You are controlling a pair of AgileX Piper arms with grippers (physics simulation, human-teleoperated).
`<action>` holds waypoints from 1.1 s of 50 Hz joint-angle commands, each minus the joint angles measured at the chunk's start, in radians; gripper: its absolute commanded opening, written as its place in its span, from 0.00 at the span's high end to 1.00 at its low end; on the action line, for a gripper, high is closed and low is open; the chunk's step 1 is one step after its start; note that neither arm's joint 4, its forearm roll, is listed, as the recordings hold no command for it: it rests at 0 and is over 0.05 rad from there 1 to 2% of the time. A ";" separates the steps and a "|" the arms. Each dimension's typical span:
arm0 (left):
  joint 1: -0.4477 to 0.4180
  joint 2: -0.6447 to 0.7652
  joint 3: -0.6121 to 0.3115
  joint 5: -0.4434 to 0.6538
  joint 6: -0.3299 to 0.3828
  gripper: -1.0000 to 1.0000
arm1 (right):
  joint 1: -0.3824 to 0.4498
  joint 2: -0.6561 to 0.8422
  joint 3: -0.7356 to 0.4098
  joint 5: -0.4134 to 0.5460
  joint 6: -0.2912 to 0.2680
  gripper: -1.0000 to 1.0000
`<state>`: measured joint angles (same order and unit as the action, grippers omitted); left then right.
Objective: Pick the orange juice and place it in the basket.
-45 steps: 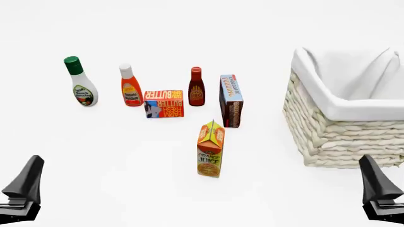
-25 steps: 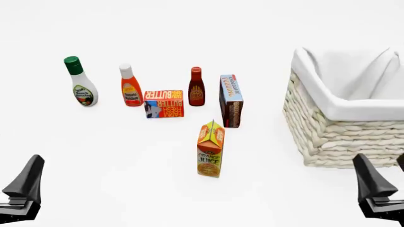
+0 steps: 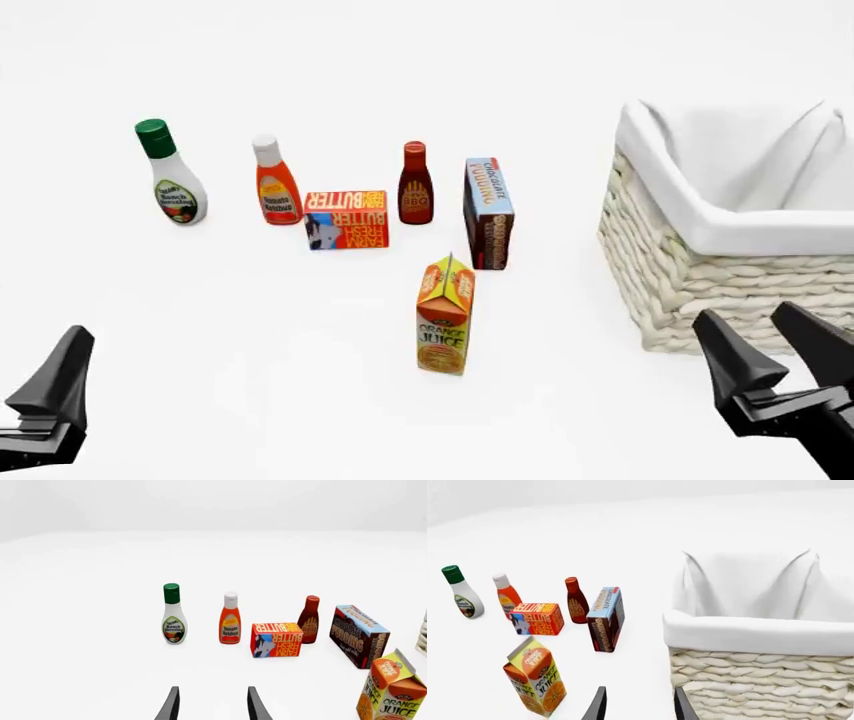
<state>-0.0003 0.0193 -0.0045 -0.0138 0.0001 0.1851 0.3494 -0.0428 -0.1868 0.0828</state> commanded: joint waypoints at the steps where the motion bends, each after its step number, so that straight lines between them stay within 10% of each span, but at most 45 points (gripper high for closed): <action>1: 0.000 0.002 0.000 -0.002 0.000 0.00 | 0.075 0.138 -0.033 -0.067 0.013 0.00; 41: 0.000 -0.010 0.000 0.009 0.000 0.00 | 0.277 0.376 -0.363 0.168 0.125 0.00; 55: 0.000 -0.009 0.000 0.009 0.000 0.00 | 0.346 0.459 -0.463 0.235 0.276 0.00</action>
<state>-0.0005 0.0098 -0.0046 -0.0043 0.0000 0.4877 0.7528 -0.4398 0.0043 0.2686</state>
